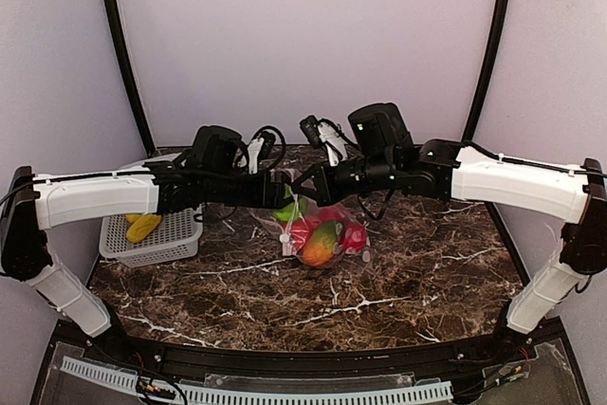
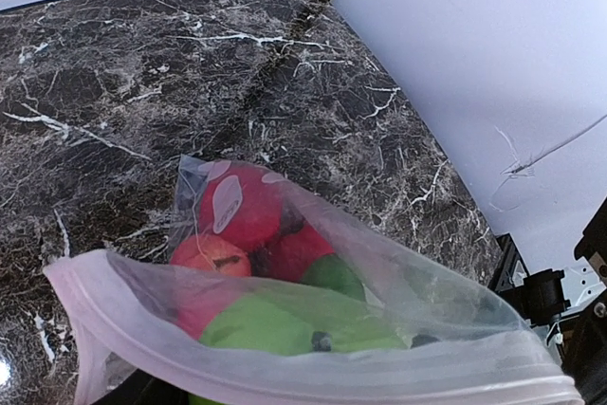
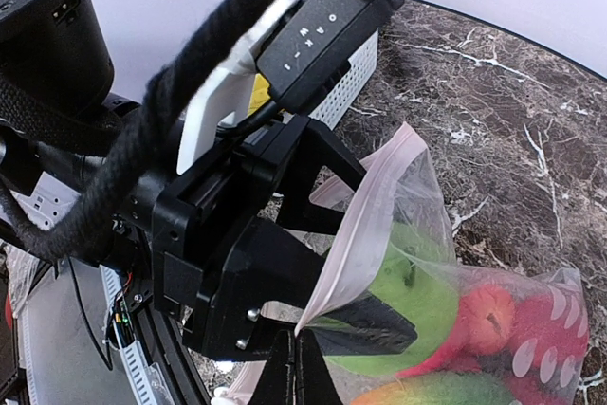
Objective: Place the food in the zip-top bag and seal the zipper
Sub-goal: Place the fake fruit in the zipper food storage bag.
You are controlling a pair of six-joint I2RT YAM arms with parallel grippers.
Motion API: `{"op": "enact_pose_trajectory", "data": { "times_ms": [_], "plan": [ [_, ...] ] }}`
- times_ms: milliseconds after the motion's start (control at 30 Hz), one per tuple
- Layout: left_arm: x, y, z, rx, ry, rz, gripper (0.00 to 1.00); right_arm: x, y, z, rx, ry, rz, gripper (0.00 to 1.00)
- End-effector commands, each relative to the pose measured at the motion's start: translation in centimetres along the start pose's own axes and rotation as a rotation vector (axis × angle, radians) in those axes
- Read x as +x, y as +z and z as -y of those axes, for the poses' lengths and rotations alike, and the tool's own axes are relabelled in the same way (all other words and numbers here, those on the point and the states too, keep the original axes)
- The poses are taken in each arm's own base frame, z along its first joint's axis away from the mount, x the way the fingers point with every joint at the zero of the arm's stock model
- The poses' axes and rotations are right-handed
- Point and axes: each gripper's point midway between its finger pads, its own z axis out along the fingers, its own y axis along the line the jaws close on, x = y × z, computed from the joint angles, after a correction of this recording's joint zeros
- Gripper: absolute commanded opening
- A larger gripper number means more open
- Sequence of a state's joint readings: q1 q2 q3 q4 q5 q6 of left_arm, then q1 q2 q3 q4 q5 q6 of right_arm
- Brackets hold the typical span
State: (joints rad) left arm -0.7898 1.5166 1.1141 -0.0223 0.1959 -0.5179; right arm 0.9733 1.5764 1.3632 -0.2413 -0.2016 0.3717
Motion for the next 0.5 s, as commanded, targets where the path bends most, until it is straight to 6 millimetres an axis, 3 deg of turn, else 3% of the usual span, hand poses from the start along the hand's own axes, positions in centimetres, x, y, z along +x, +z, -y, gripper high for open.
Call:
{"op": "enact_pose_trajectory", "data": {
  "times_ms": [0, 200, 467],
  "plan": [
    [-1.3, 0.4, 0.4, -0.011, -0.006, 0.049, 0.77, -1.4, -0.2, -0.9, -0.014, -0.025, 0.042, 0.00],
    [-1.3, 1.1, 0.4, -0.007, -0.018, 0.049, 0.85, -1.2, -0.4, -0.7, -0.002, -0.024, 0.044, 0.00],
    [-1.4, -1.3, 0.6, -0.023, 0.004, 0.051, 0.94, -1.0, -0.6, -0.4, 0.013, -0.021, 0.045, 0.00]
  ]
}}
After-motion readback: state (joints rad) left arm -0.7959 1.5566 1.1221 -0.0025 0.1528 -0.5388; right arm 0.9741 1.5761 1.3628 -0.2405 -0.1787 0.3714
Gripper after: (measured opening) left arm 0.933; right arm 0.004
